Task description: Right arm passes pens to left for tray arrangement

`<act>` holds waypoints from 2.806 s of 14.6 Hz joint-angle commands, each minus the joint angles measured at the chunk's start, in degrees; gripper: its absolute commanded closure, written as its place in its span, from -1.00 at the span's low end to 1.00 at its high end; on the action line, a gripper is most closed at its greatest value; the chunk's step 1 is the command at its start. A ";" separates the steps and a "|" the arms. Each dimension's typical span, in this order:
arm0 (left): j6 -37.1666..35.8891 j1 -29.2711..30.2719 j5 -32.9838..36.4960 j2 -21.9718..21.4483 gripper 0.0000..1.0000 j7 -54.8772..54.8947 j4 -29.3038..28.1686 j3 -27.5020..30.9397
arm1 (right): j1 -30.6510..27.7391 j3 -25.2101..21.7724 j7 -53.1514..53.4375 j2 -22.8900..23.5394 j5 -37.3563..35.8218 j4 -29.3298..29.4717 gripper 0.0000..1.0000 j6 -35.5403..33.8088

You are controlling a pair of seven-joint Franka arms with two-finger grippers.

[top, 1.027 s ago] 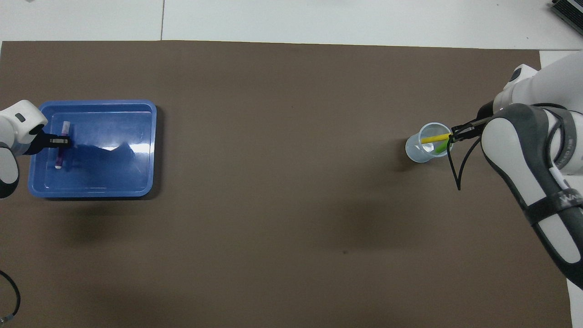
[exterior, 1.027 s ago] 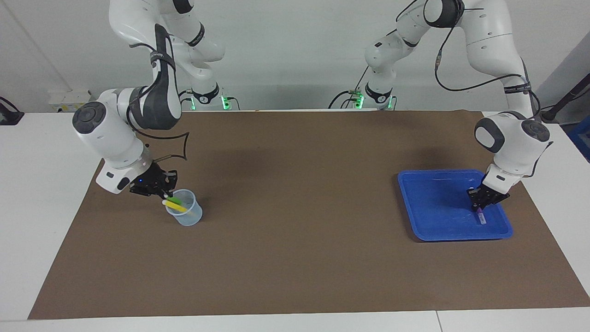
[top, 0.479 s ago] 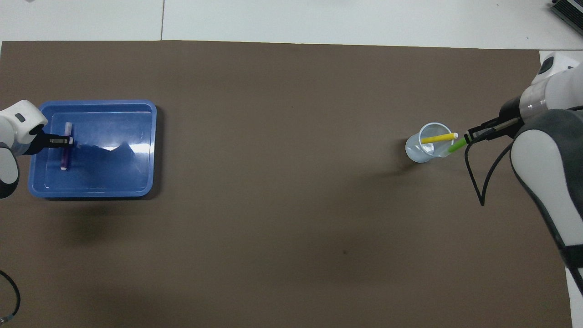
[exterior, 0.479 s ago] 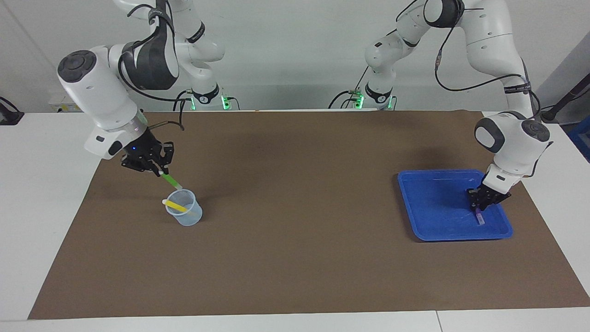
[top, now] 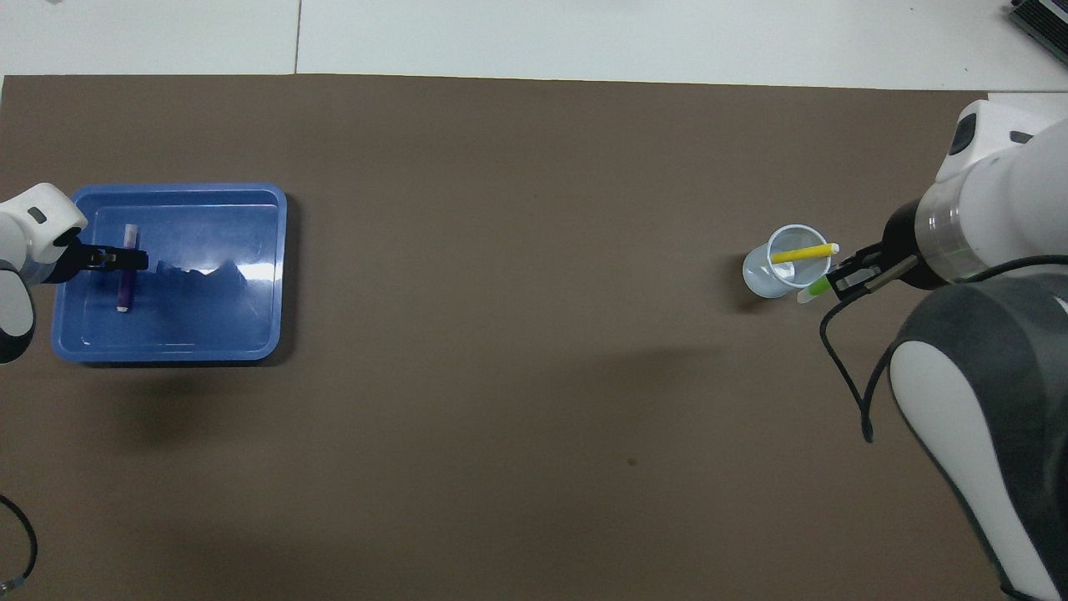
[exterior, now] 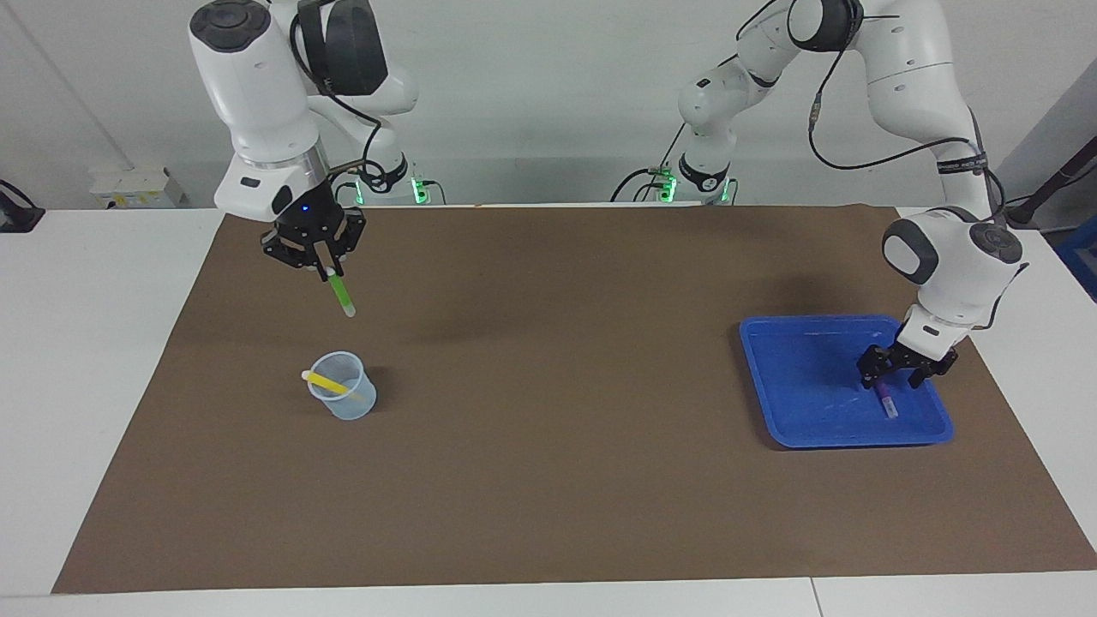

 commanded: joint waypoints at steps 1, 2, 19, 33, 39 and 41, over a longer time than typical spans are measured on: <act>-2.29 0.36 0.62 0.17 -0.95 -0.03 1.58 -0.51 | -0.58 4.83 5.66 -1.30 0.32 -0.39 1.00 -0.60; -3.87 0.18 0.53 0.17 -0.96 -0.21 2.37 -0.60 | -0.58 7.63 8.46 -1.56 0.67 -0.65 1.00 -0.16; -31.38 -9.21 -14.49 -5.71 -0.97 -24.26 6.77 -1.21 | 6.19 14.07 63.74 0.11 11.12 -5.14 1.00 23.56; -50.73 -12.82 -45.86 -11.78 -0.96 -66.19 6.77 -3.85 | 13.83 14.07 90.13 7.48 21.95 -1.98 1.00 40.27; -45.03 -13.44 -51.94 -13.10 -0.96 -83.16 11.42 -7.01 | 15.94 14.07 93.74 9.34 21.77 -1.09 1.00 42.02; -43.79 -13.53 -52.46 -13.01 -0.94 -83.88 11.69 -7.19 | 16.29 14.07 93.66 9.60 21.25 -1.01 1.00 42.29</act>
